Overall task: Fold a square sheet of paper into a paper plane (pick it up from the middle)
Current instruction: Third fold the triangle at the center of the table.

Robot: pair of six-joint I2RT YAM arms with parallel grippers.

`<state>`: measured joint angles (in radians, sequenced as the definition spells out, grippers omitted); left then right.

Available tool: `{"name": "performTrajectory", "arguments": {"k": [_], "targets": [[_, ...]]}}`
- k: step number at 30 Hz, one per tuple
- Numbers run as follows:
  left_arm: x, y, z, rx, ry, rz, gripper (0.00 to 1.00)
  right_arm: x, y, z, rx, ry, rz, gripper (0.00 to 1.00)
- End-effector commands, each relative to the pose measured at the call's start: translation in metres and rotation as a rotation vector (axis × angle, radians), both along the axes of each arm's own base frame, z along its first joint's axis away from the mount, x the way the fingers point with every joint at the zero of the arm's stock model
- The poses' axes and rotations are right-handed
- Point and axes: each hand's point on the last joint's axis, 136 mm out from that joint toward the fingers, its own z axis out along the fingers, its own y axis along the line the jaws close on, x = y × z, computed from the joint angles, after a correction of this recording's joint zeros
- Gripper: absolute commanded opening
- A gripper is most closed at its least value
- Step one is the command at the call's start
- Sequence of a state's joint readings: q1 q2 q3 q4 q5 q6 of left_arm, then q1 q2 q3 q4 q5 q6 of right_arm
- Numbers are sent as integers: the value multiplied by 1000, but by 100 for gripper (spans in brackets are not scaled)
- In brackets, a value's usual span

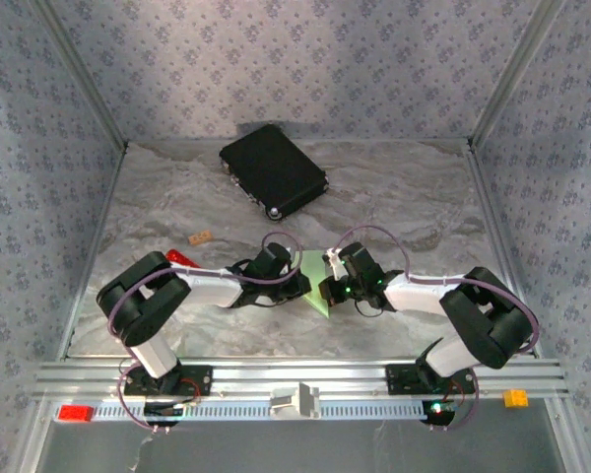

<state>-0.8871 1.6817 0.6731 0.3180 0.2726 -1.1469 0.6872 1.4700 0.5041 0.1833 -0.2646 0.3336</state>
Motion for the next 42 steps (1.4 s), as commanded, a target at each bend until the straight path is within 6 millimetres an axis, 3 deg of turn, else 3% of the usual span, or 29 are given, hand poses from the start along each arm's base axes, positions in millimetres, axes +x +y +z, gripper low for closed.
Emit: {"name": "performTrajectory", "arguments": {"k": [1,7,11,20,24,34,38,42], "targets": [[-2,-2,-2,-8,-10,3,9,3,-3,-2,-8,5,-25,0],[7,-11,28,-73,-80,2,10,3,-3,-2,-9,5,-26,0],[9,-13,38,-87,-102,-2,12,3,-4,-2,-10,4,-25,0],[7,-13,15,-53,-45,3,12,3,-4,-3,-10,5,-27,0],[1,-5,-3,-1,-8,9,11,3,-4,-3,-10,6,-27,0],[-6,8,-24,72,23,8,10,4,-1,1,5,11,-24,0],[-6,7,-27,76,24,5,10,6,3,9,23,17,-27,4],[-5,6,-27,78,23,2,9,10,-2,27,53,37,-59,16]]}}
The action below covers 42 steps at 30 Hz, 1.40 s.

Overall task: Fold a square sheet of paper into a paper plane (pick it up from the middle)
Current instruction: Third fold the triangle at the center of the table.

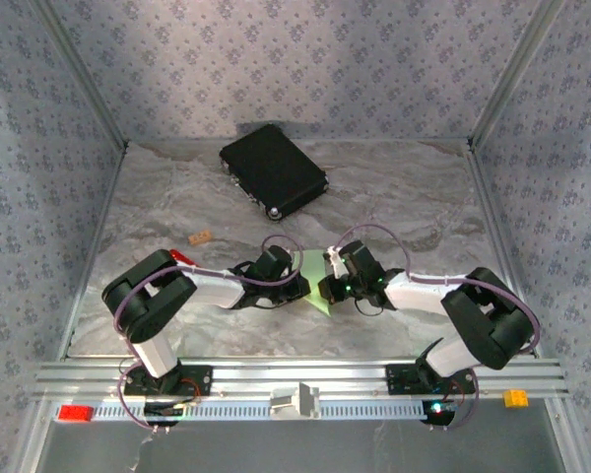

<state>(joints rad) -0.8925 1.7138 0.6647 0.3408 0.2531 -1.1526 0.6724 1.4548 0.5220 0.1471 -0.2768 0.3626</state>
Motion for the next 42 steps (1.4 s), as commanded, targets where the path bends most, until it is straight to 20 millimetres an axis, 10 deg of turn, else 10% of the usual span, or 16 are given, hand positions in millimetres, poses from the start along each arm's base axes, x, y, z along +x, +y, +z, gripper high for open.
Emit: {"name": "performTrajectory", "arguments": {"k": [1,5,10,16,42], "targets": [[-5,4,-16,56,20,-11,9,8,-3,26,45,23,-46,20],[-5,5,-17,56,18,-9,9,5,-14,46,108,100,-63,32],[-5,5,-16,60,16,-7,9,-26,10,59,244,233,66,21],[-5,5,-16,60,14,-8,9,-50,29,40,177,309,143,5],[-4,4,-17,58,17,-12,8,-61,17,-14,5,389,89,5]]}}
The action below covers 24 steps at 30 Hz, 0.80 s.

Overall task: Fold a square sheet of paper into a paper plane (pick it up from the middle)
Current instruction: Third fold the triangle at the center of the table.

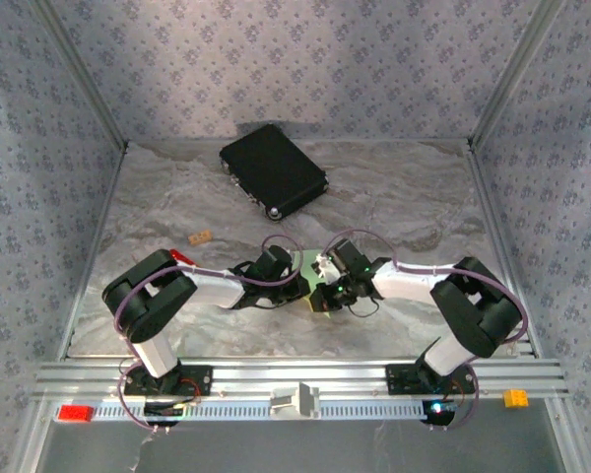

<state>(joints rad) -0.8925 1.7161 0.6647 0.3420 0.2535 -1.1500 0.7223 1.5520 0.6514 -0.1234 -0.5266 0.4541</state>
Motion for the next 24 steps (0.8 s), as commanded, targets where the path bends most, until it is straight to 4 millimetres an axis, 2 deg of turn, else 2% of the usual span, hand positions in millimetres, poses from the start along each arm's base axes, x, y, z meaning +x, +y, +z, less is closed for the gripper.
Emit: {"name": "performTrajectory", "arguments": {"k": [1,10,18,24], "targets": [[-4,4,-17,58,18,-10,8,-5,-9,-7,-22,18,-27,5],[-5,4,-21,65,24,-9,8,-11,-18,-14,-18,37,-67,6],[-5,4,-21,65,24,-10,8,-3,0,18,44,-46,-4,8],[-5,4,-20,63,24,-8,8,-8,-6,7,-23,-53,-1,8]]}}
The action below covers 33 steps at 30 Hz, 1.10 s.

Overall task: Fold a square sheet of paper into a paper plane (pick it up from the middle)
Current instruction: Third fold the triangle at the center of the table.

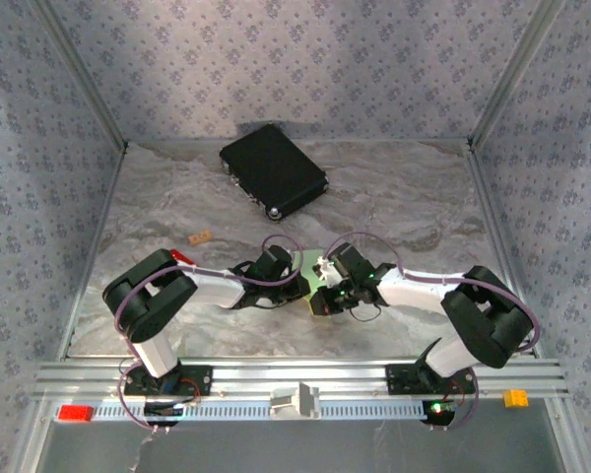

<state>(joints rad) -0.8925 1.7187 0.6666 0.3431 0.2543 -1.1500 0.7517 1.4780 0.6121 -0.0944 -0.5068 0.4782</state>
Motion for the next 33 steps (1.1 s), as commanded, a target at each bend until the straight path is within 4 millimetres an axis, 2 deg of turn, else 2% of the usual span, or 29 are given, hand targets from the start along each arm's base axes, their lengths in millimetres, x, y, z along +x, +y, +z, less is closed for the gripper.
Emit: {"name": "performTrajectory", "arguments": {"k": [1,7,14,24,30,33], "targets": [[-5,5,-21,64,25,-8,8,0,-11,-7,-64,-10,-14,8],[-5,5,-20,65,23,-9,8,0,-25,-22,-97,22,-77,7],[-5,6,-22,71,26,-9,8,-2,-34,-28,-63,54,-129,7],[-5,6,-25,77,29,-5,8,-7,-44,-25,14,82,-191,10],[-5,7,-27,78,31,-3,8,-16,-57,-29,-19,86,-227,10],[-5,7,-26,76,30,-5,8,-16,-61,-23,-19,76,-248,9]]}}
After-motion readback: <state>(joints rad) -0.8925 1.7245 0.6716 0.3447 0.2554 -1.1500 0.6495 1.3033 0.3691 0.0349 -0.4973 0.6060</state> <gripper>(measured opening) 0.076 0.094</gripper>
